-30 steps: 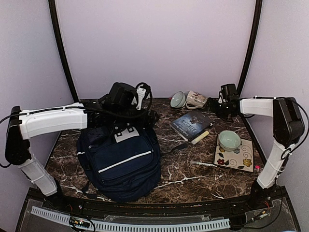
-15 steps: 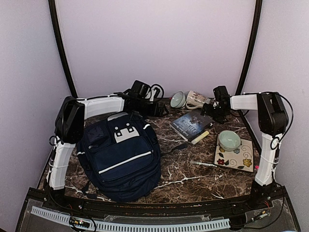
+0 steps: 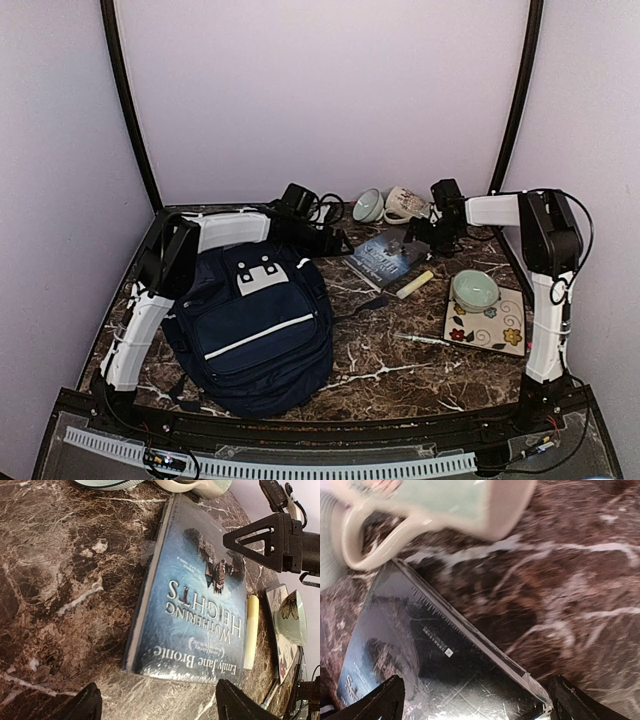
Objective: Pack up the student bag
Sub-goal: Move the book to the center of the board, then adjust the book at the center of the board.
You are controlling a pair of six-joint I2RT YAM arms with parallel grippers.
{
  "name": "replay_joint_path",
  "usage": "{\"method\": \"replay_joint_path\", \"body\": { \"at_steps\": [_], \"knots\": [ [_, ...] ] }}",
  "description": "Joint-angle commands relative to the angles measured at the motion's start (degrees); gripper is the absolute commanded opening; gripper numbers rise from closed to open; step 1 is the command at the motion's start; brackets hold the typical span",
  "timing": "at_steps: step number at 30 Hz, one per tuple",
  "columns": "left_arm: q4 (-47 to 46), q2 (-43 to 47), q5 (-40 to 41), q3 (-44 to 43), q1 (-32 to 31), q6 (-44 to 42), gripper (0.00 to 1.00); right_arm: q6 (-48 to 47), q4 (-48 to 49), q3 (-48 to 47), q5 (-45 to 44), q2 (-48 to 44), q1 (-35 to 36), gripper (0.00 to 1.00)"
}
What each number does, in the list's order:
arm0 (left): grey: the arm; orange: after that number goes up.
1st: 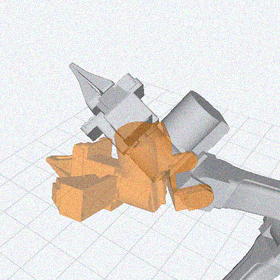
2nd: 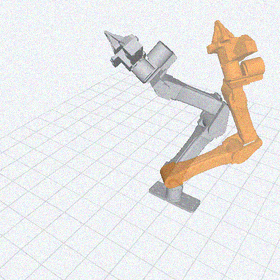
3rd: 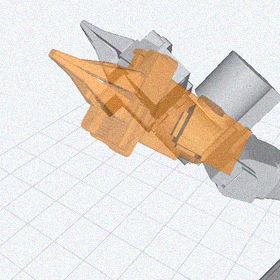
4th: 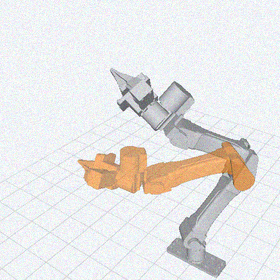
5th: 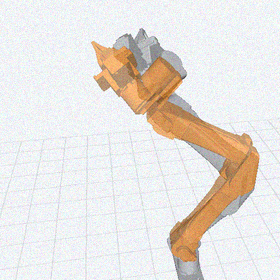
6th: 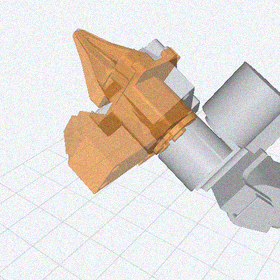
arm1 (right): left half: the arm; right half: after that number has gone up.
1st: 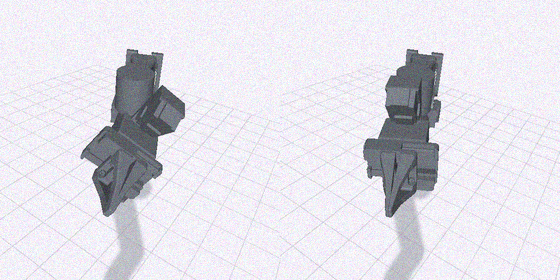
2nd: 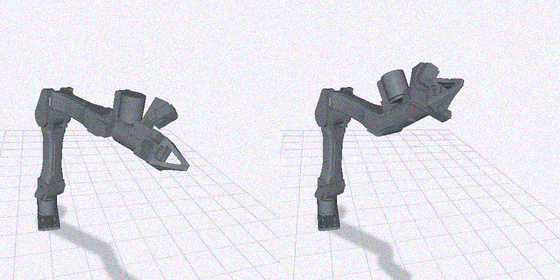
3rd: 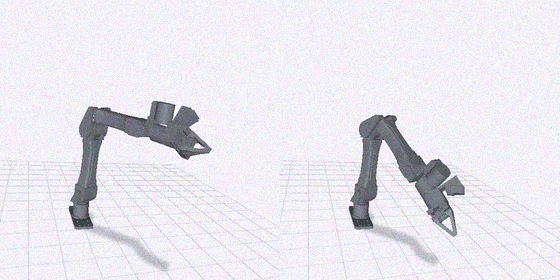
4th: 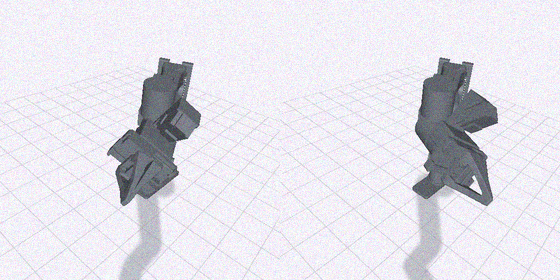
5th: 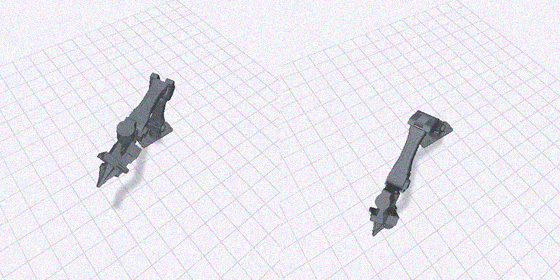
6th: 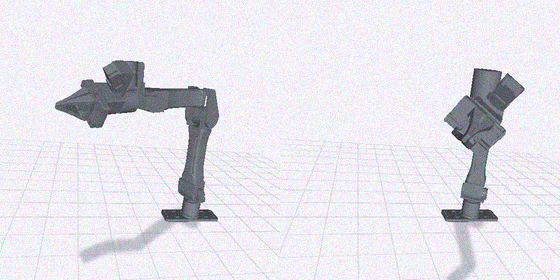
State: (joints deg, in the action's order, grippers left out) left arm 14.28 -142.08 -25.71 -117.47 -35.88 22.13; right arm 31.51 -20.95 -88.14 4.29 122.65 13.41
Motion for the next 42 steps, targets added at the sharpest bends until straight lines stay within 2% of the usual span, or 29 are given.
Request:
{"method": "replay_joint_path", "body": {
  "at_steps": [1, 7, 9, 15, 18, 22, 27, 32, 42],
  "knots": [
    [-2.0, 2.5, -2.1, 4.0, 0.3, 0.5, 0.79, -1.1, 0.8, -1.0, 7.0, 0.6, 3.6, 1.00],
    [-8.4, 8.4, -3.1, 16.1, 0.3, 1.1, 0.77, -1.3, 2.1, -0.9, 9.7, 0.6, 6.2, 1.00],
    [-9.5, 10.2, -4.0, 19.3, 0.3, 1.3, 0.73, -1.0, 3.4, -0.5, 11.1, 0.5, 7.0, 1.00],
    [-20.1, 18.8, -6.4, 35.3, 0.3, 4.7, 0.69, 0.0, 8.8, 3.4, 19.3, -1.2, 8.7, 1.00],
    [-20.7, 21.6, -6.0, 39.1, 0.3, 4.7, 0.68, 1.5, 14.3, 7.8, 23.3, -3.7, 8.7, 1.00],
    [-18.2, 25.9, -1.7, 41.0, 0.0, 1.9, 0.67, 1.2, 14.9, 11.5, 20.8, -7.0, 8.8, 0.99],
    [-10.1, 28.9, 11.3, 36.4, -0.1, -5.0, 0.68, 1.3, 10.4, 14.5, 7.6, -11.3, 8.8, 0.99],
    [-6.9, 24.9, 14.5, 27.8, 0.3, -9.0, 0.70, 3.9, 11.2, 19.2, 1.5, -15.9, 10.0, 1.00],
    [5.0, 6.2, 9.6, 1.8, 4.8, -11.5, 0.72, 14.1, 26.4, 31.7, 10.2, -21.7, 17.4, 1.00]
  ]
}}
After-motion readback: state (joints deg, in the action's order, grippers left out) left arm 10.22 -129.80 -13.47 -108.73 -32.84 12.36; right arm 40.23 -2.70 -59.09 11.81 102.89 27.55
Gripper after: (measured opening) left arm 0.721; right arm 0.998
